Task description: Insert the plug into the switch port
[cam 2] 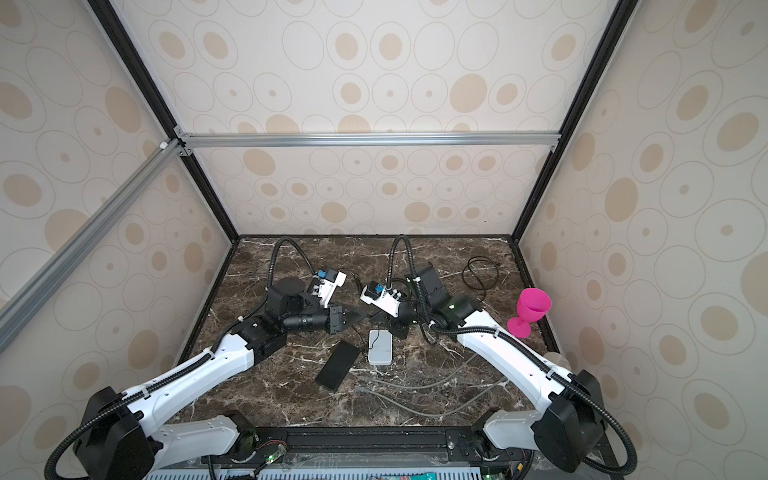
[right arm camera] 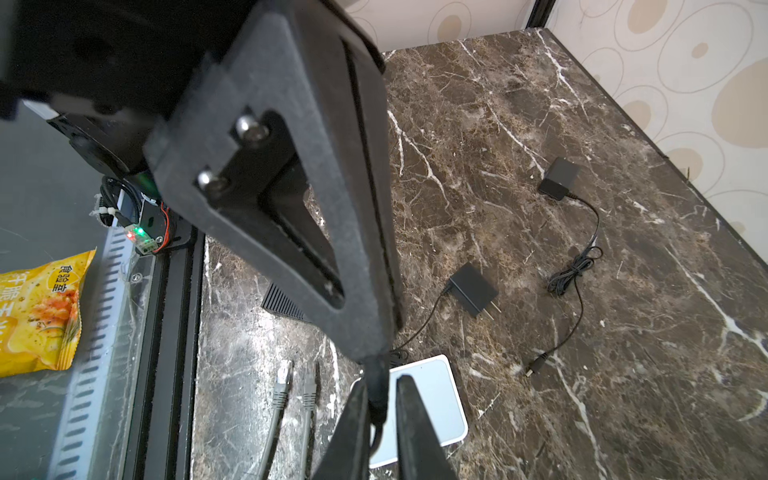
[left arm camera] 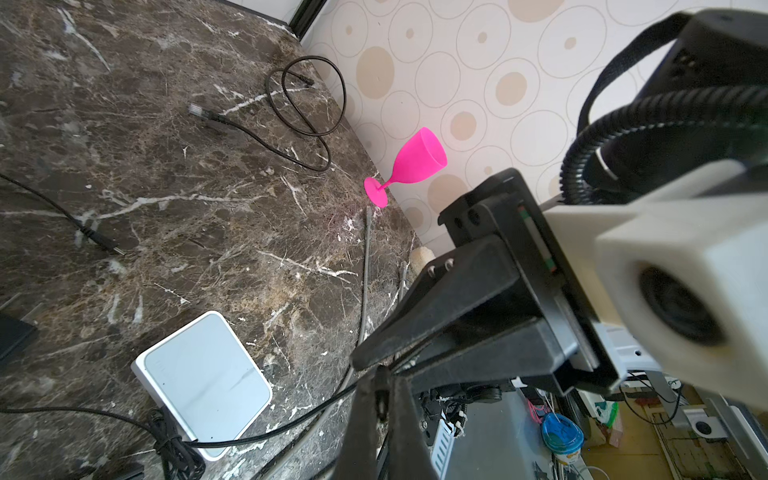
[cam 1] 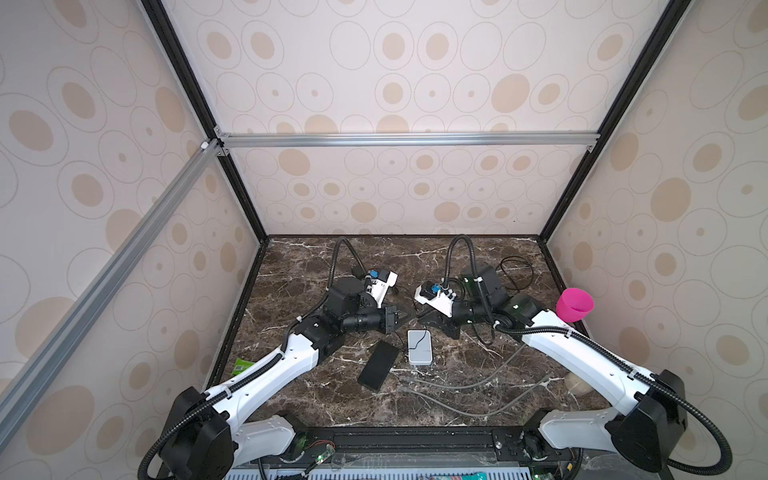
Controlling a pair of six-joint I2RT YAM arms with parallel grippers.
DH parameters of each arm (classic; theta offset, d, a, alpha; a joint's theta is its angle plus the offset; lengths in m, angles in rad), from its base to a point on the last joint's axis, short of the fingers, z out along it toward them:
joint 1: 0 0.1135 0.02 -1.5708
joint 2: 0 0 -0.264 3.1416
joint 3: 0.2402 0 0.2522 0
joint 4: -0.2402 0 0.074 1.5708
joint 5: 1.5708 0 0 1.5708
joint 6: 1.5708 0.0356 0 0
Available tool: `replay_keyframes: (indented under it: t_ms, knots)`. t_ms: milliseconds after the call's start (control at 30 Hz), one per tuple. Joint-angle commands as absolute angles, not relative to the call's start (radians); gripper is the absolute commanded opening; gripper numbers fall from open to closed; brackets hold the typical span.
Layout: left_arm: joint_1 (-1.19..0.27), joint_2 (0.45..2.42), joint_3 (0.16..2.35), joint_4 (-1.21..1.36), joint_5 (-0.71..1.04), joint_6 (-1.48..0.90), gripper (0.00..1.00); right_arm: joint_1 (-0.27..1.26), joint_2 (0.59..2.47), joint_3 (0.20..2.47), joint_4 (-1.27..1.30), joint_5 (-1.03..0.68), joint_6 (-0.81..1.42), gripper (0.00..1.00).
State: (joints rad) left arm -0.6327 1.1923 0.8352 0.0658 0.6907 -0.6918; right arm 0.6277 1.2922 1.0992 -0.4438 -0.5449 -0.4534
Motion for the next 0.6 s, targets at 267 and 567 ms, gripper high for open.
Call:
replay_keyframes:
  t_ms: [267, 567]
  knots:
    - [-0.625, 1.195, 0.856, 0.071, 0.706, -0.678, 0.0, 0.626, 1.286, 1.12, -0.437, -0.572, -0.46, 0.0]
    - [-0.546, 1.133, 0.844, -0.098, 0.577, -0.633, 0.97, 0.626, 1.264, 1.105, -0.45, -0.509, -0.461, 0.0]
